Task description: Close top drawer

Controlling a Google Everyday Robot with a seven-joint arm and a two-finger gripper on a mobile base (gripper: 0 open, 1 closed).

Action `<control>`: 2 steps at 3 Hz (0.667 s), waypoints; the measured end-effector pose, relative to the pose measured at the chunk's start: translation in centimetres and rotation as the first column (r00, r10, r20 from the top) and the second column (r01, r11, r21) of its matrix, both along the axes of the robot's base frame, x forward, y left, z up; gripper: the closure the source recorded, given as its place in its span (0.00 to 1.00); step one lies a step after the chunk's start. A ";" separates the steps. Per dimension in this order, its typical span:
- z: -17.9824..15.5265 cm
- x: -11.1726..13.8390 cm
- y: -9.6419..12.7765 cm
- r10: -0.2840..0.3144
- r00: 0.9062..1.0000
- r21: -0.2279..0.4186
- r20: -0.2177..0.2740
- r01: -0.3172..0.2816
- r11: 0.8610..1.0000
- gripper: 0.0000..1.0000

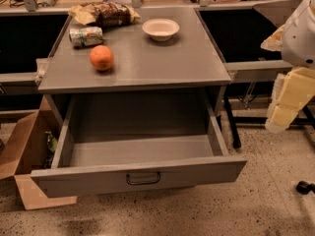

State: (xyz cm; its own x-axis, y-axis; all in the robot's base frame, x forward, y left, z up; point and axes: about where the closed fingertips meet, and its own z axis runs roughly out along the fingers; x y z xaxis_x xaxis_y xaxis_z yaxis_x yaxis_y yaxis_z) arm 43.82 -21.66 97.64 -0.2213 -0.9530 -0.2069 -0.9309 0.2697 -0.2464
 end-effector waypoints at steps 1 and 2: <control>0.0 0.0 0.0 0.000 1.000 0.000 0.000 0.000 1.000 0.00; -2.3 0.2 0.5 -0.032 0.999 0.018 -0.008 0.032 0.999 0.00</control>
Offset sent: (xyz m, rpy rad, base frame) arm 0.0138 0.0286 -0.1320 0.1004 0.0624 -0.1739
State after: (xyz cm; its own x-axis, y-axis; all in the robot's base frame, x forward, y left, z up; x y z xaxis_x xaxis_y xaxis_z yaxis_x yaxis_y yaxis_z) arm 44.05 -21.12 95.33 -0.2531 -0.9416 -0.2223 -0.9237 0.3035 -0.2340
